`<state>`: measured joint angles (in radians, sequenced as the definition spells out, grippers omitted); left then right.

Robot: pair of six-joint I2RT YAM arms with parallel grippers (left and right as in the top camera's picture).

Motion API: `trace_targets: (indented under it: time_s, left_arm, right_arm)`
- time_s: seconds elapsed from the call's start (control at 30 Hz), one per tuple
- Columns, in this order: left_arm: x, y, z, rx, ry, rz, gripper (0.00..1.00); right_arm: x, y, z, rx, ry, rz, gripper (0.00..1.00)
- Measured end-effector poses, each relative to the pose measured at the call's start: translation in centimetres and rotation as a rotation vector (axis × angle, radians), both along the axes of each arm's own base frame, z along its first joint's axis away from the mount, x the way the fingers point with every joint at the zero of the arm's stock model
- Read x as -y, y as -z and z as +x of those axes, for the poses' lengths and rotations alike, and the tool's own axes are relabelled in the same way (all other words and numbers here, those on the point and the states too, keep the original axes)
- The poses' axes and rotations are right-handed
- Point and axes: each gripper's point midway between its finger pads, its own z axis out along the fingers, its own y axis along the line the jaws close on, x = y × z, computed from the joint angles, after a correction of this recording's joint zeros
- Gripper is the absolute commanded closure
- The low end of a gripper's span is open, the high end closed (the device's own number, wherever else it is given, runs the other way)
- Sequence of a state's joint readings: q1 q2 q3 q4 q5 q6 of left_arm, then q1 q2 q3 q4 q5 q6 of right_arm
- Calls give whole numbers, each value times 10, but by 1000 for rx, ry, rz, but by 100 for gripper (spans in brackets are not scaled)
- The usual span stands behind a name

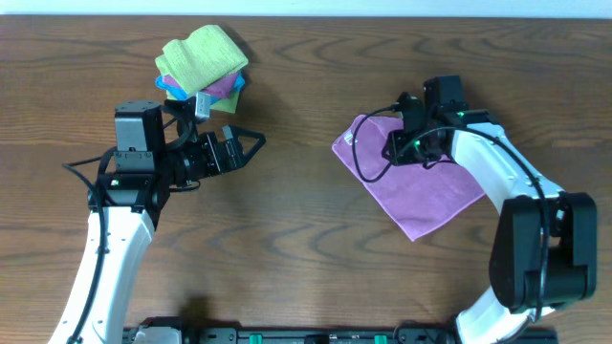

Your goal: Fold the cloth

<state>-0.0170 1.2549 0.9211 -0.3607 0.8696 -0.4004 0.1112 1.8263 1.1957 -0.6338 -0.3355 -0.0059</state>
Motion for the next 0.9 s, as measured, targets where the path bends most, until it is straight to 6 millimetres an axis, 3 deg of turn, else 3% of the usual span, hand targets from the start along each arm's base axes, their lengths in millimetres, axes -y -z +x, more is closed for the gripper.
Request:
trace_targets:
  time_s: [0.1,0.23,0.43,0.9]
  left_arm:
    - [0,0,0,0,2,-2,5]
    - [0,-1,0,1,3,-3,5]
    - [1,-1,-1,0,5,-5,5]
    - [1,-1,-1,0,5,-5,5]
  right_arm:
    - [2,0,3,11,12,-10,99]
    - [3,8,3,-8,23,-15,99]
    - [3,38,-5,-94,24,-19,99]
    - [-2,42,-8,-107,14,-16,99]
